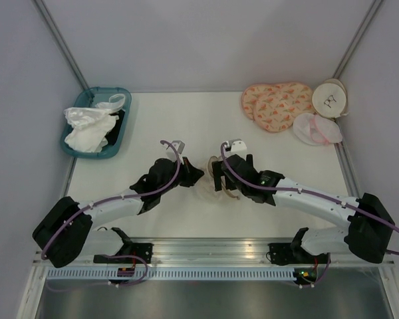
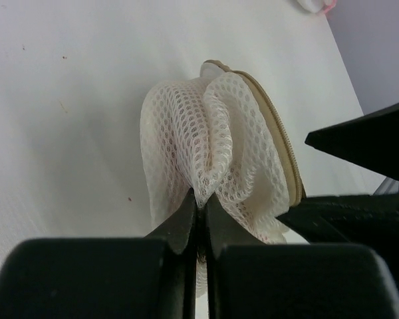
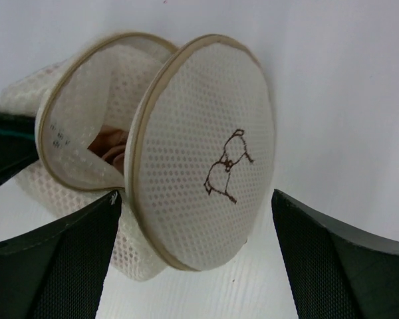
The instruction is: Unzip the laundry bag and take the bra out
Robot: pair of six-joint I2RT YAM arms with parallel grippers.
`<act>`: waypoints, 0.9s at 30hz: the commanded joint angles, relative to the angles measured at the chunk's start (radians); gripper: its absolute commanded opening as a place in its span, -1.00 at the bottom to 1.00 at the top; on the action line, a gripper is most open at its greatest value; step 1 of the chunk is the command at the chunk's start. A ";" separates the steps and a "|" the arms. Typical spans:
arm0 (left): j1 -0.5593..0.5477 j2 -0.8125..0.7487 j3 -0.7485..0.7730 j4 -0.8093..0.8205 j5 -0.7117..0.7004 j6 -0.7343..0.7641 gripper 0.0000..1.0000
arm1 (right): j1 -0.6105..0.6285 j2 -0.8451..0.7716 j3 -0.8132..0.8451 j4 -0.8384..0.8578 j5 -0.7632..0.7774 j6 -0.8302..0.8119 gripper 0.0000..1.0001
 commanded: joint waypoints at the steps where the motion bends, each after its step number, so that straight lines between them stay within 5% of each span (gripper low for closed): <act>1: 0.002 -0.056 -0.013 0.004 0.029 0.028 -0.95 | -0.022 0.066 0.067 -0.036 0.129 0.012 0.96; 6: 0.002 -0.126 -0.047 -0.015 0.021 0.028 -0.95 | -0.130 0.151 0.080 -0.207 0.264 0.130 0.96; 13: 0.002 -0.183 -0.113 -0.062 -0.032 0.055 -0.95 | -0.151 -0.014 0.045 -0.420 0.498 0.341 0.96; 21: 0.002 -0.114 -0.180 0.059 -0.017 0.049 -0.95 | -0.153 -0.197 -0.060 -0.068 0.036 0.052 0.96; 27: 0.002 -0.084 -0.226 0.180 0.029 0.011 -0.95 | -0.151 -0.118 -0.100 0.129 -0.186 0.020 0.94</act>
